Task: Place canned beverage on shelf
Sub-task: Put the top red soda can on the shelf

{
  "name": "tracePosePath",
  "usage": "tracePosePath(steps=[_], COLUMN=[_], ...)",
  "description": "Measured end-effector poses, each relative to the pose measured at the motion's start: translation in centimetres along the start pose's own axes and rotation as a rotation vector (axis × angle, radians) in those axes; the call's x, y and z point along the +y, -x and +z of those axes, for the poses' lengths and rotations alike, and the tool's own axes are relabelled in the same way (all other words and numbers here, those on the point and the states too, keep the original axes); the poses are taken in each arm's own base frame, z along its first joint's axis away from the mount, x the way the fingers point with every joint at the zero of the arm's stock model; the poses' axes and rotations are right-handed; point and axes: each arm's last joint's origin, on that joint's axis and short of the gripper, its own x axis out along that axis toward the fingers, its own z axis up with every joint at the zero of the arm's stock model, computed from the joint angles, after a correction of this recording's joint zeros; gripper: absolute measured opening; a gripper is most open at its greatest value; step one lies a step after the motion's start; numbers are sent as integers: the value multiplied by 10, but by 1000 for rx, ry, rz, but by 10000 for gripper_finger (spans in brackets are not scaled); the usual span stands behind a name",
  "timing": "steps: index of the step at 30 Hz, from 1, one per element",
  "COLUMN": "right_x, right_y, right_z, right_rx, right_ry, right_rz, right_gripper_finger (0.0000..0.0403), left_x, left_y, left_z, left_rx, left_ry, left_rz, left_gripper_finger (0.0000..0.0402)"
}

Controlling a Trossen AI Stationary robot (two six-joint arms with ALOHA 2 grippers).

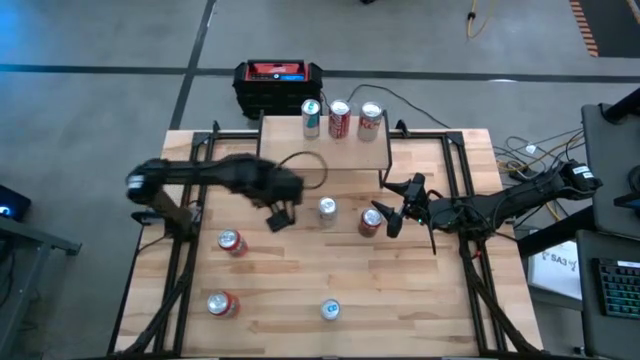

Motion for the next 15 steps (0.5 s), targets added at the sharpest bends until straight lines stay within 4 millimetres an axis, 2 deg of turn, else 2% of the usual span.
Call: tracePosePath(steps=[3,8,15], right_x=[0,0,0], right_y=[0,0,0], right_z=[0,0,0], right_rx=[0,0,0], right_ry=[0,0,0], right_rz=[0,0,0], right_gripper_finger=[299,299,299], left_x=[6,15,25], left_y=[-4,-14,-35], left_z=[-30,-69,-105], left_rx=[2,32,125], left_ry=[82,221,389], left_rz=[-4,-29,-21], left_gripper_finger=[386,386,386])
